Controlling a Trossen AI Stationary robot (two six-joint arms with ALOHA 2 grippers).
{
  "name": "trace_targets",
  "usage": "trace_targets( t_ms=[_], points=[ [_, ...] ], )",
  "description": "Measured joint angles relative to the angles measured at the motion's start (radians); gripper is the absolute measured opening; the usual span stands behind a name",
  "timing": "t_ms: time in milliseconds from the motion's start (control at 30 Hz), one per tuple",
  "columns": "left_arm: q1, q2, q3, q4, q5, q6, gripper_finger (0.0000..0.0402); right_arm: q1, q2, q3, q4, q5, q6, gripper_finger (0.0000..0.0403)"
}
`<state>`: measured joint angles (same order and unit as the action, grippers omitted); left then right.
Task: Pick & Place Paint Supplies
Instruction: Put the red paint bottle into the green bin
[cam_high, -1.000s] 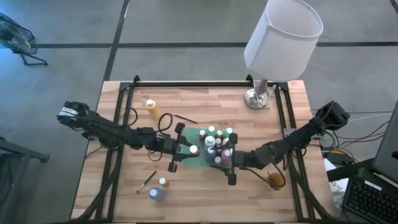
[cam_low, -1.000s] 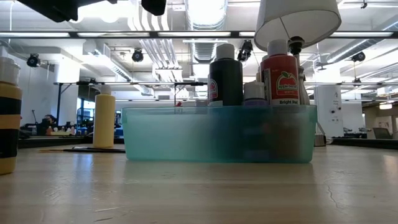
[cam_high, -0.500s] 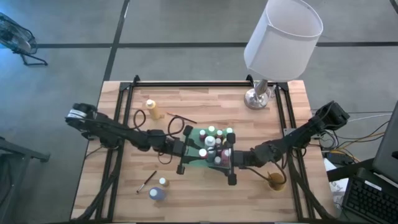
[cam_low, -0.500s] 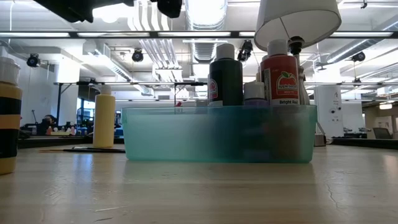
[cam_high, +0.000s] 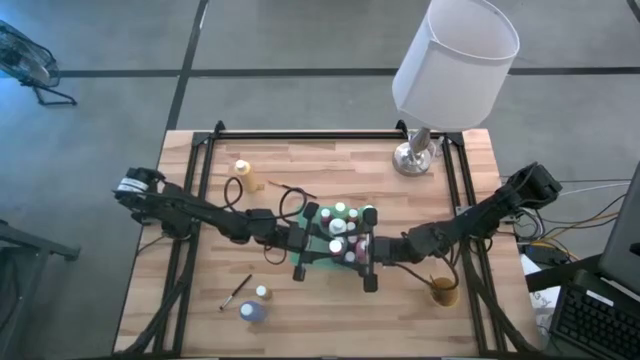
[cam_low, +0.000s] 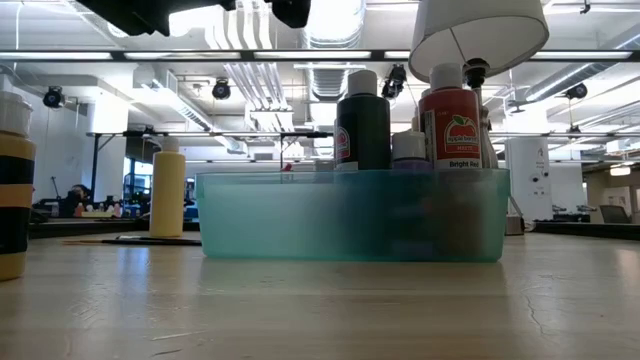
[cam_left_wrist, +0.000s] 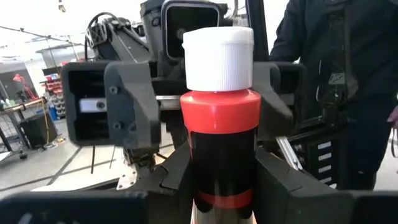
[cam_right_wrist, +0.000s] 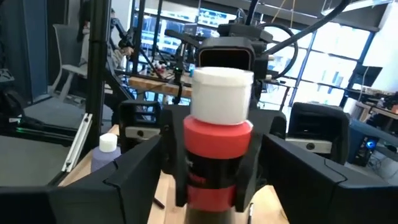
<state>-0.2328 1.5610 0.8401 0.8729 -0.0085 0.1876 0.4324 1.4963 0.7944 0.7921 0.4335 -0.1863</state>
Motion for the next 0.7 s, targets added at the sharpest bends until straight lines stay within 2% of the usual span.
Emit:
trace_targets(
  t_ms=[700],
  points=[
    [0.020, 0.076, 0.081, -0.025, 0.046, 0.002, 0.0120, -0.005, 0.000, 0.002, -0.003, 0.000, -0.005, 0.0160]
  ],
)
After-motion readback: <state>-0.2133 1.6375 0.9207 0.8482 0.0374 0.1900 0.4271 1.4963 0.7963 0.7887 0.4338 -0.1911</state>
